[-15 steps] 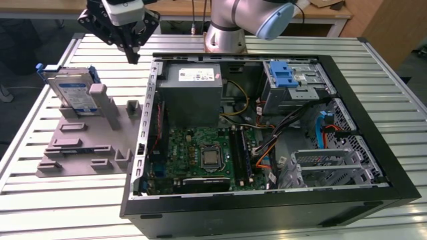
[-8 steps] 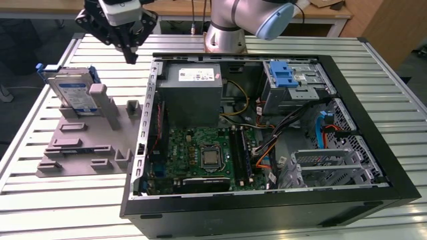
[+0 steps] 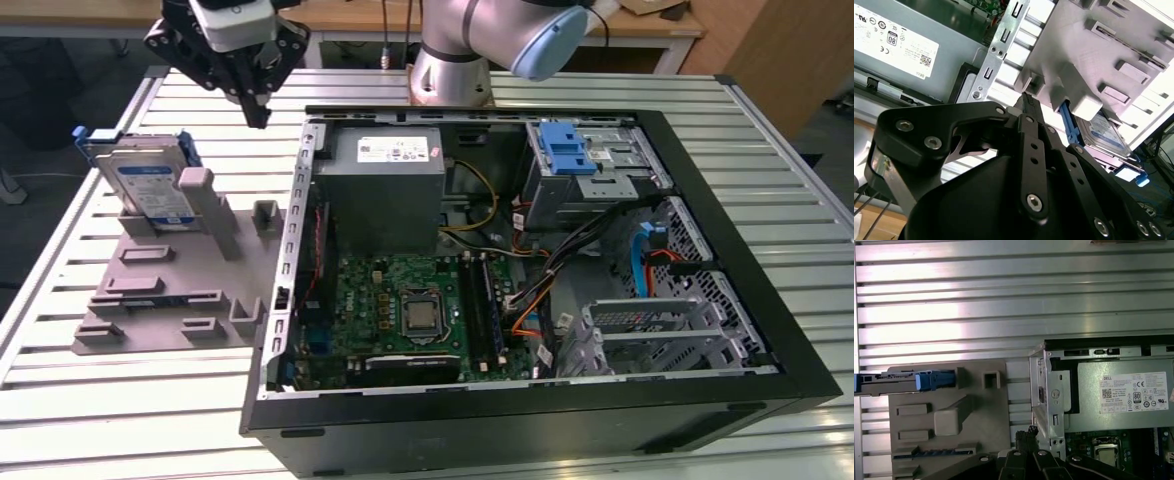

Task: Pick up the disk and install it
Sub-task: 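Reach for the disk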

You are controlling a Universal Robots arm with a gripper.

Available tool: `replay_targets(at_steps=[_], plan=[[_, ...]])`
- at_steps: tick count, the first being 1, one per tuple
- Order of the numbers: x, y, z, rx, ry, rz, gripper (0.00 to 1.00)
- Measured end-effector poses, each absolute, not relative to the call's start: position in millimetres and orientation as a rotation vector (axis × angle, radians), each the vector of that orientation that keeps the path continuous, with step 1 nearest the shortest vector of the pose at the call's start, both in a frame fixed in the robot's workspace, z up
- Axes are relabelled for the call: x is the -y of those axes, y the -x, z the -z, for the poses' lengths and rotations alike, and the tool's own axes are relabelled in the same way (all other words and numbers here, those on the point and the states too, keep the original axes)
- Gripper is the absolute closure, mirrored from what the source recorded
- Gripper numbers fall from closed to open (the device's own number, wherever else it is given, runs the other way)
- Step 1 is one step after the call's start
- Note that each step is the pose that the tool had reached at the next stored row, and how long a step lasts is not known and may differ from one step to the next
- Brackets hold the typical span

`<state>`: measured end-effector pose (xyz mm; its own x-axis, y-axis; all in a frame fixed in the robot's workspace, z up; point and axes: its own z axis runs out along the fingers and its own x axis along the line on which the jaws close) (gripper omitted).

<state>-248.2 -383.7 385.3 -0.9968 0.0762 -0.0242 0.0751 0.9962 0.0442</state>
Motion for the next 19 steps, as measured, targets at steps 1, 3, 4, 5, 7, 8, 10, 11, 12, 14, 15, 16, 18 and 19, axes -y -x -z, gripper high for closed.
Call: replay_targets(at_steps=[1,3,4,5,7,8,10,11,12,14,15,16,18,19], plan=[[383.7,248.8,-385.3,-3.113,-0.118,-0.067,0.89],[383.7,249.5,-385.3,-3.113,-0.118,-0.067,0.89],[383.7,250.0,-385.3,-3.113,-0.118,-0.067,0.89],[383.7,250.3,-385.3,-3.113,-0.118,-0.067,0.89],[383.7,251.4,-385.3,-3.113,-0.118,-0.067,0.89],[383.7,252.5,-385.2,-3.113,-0.118,-0.067,0.89],[383.7,252.8,-385.3,-3.113,-0.118,-0.067,0.89],[383.7,253.0,-385.3,-3.113,-0.118,-0.067,0.89],[383.6,253.3,-385.3,-3.113,-0.118,-0.067,0.89],[383.5,254.0,-385.3,-3.113,-0.118,-0.067,0.89],[383.3,254.3,-385.3,-3.113,-0.118,-0.067,0.89],[383.0,254.7,-385.3,-3.113,-0.118,-0.067,0.89],[382.5,255.8,-385.3,-3.113,-0.118,-0.067,0.89],[382.2,256.4,-385.3,-3.113,-0.118,-0.067,0.89]])
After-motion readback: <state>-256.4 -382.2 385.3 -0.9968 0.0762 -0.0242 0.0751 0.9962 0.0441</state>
